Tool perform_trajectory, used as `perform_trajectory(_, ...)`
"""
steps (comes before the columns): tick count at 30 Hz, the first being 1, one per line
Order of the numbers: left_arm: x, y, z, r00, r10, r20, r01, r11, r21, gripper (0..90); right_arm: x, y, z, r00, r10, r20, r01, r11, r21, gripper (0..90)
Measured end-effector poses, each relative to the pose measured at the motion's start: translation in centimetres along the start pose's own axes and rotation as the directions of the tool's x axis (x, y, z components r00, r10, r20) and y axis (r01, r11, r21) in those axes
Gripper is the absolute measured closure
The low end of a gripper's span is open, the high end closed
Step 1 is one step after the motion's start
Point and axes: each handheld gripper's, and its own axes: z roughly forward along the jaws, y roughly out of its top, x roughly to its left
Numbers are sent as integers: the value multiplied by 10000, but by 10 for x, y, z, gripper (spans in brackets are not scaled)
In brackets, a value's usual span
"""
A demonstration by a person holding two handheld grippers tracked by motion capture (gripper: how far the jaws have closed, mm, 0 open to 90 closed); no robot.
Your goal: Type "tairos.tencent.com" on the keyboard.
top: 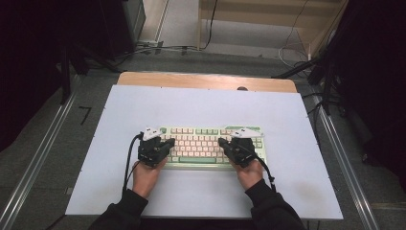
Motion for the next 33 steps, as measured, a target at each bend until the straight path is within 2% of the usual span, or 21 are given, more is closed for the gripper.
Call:
perform_trajectory(10,0,0,0,10000,19,4,-19,10000,-15,900,1,-7,-7,10000,8,-80,-7,9999,132,880)
perform_trajectory(33,-1,0,-1,10000,16,21,-16,10000,-36,900,5,-17,0,9998,-199,-68,202,9983,543,880)
